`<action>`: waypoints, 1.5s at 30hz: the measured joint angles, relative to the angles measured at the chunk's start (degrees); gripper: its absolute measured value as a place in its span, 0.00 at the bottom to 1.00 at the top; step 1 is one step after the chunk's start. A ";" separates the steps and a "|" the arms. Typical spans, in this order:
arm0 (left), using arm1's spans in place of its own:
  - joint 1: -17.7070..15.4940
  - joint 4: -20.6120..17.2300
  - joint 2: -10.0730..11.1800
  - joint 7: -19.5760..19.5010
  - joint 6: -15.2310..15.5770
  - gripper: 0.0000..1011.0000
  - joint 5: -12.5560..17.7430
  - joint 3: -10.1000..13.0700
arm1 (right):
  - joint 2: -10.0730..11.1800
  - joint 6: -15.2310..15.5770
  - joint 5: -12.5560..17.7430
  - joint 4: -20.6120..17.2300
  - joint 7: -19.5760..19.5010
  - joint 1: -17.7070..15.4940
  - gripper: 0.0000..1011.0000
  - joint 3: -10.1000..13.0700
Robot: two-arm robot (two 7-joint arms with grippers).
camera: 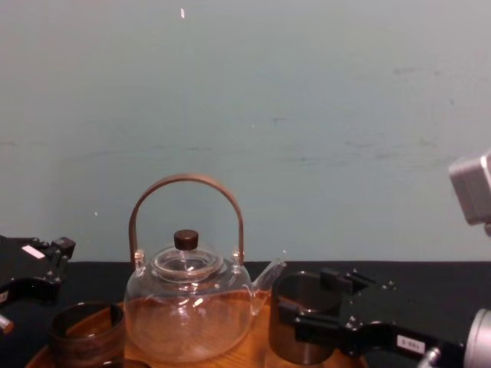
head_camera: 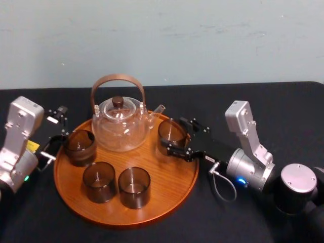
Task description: Pick up the glass from the table and place it on the tray.
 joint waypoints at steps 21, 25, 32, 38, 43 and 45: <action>0.00 0.00 0.00 0.00 0.00 0.00 0.00 0.00 | -0.79 -0.39 -1.01 3.00 0.25 1.25 0.89 -1.07; 0.00 0.00 0.00 0.00 0.00 0.00 0.00 0.00 | -0.78 -0.37 -0.96 2.97 0.23 1.25 0.89 -1.03; 0.00 0.00 0.00 0.00 0.00 0.00 0.00 0.00 | -0.75 -0.35 -0.90 2.92 0.19 1.23 0.99 -0.99; 0.00 0.00 0.00 0.00 0.00 0.00 0.00 0.00 | -0.76 -0.43 -0.60 2.90 0.26 1.16 0.99 -0.81; 0.00 0.00 0.00 0.00 0.00 0.00 0.00 0.00 | -0.67 -0.93 -0.18 2.42 0.27 0.79 0.99 -0.41; 0.00 0.00 0.00 0.00 0.00 0.00 0.00 0.00 | -0.44 -1.22 -0.14 1.52 -0.03 0.41 0.99 -0.11</action>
